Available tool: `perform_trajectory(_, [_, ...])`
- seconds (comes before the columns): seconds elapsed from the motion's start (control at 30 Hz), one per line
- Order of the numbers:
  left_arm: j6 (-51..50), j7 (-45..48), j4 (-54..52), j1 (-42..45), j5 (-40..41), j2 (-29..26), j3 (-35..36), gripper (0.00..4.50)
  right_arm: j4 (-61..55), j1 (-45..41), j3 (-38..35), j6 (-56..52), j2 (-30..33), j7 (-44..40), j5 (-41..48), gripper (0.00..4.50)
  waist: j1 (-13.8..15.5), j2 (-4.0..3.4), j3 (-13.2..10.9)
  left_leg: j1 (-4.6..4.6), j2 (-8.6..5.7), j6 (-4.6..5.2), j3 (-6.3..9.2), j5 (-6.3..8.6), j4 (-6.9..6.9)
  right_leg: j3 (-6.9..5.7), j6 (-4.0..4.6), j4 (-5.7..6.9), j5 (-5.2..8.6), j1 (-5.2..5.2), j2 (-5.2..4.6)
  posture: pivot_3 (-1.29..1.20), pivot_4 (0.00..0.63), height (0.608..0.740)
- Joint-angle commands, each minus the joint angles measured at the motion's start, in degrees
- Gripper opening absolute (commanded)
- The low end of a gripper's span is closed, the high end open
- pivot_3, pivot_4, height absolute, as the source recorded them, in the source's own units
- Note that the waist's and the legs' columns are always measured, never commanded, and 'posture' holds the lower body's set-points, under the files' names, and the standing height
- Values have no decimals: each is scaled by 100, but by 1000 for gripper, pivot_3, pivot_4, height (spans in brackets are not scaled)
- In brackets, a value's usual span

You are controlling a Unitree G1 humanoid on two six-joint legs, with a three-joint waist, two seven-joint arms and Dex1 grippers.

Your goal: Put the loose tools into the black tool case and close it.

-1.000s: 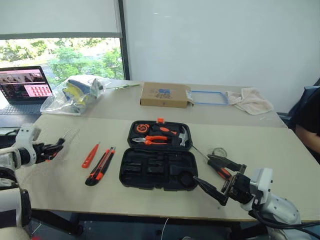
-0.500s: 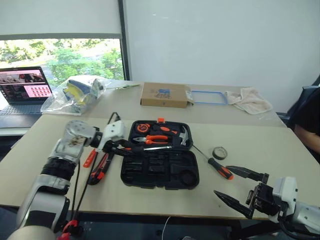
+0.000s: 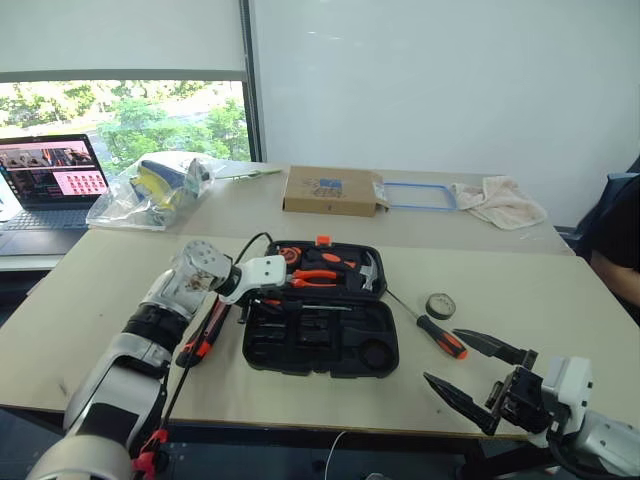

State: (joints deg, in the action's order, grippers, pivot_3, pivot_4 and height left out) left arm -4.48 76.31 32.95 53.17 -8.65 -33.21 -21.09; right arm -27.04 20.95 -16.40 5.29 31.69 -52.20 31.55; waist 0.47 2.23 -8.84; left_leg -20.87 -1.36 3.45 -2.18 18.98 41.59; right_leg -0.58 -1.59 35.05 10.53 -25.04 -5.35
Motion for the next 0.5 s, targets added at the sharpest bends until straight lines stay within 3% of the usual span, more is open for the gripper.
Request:
perform_trajectory(0.03, [-152,-113,-178,89,-142,2,-36,875,-256,51,-65,151,-46,47,-2,4500,3,0,0,0,0,0,0,0,2,0,0,1,0,0,0,0,150,740])
perform_trajectory(0.27, [-86,-136,-242,127,-226,25,-96,875,-352,108,34,69,-89,39,37,4500,13,-1,0,1,1,1,0,0,7,1,-1,6,-1,2,-1,0,150,740])
perform_trajectory(0.33, [-66,-129,-322,122,-119,70,-21,1885,-364,119,71,35,-78,27,50,4500,15,-1,0,1,0,1,0,0,8,1,-1,6,-1,2,-1,0,150,740])
perform_trajectory(0.37, [-39,-138,-402,106,10,111,82,1998,-369,126,86,14,-74,25,65,4500,17,-1,0,1,0,1,0,0,8,0,-1,6,-1,2,-1,0,150,740])
perform_trajectory(0.47, [201,-118,-713,46,489,180,458,2901,-382,157,142,-45,-54,16,99,4500,51,-5,-2,-1,-1,1,3,0,11,-3,-1,6,-1,3,-7,0,150,740])
perform_trajectory(0.5, [192,-101,-803,24,607,153,560,2901,-383,168,165,-70,-40,7,112,4500,56,-5,-2,-4,-1,1,3,0,12,-4,-2,6,-2,2,-8,0,150,740])
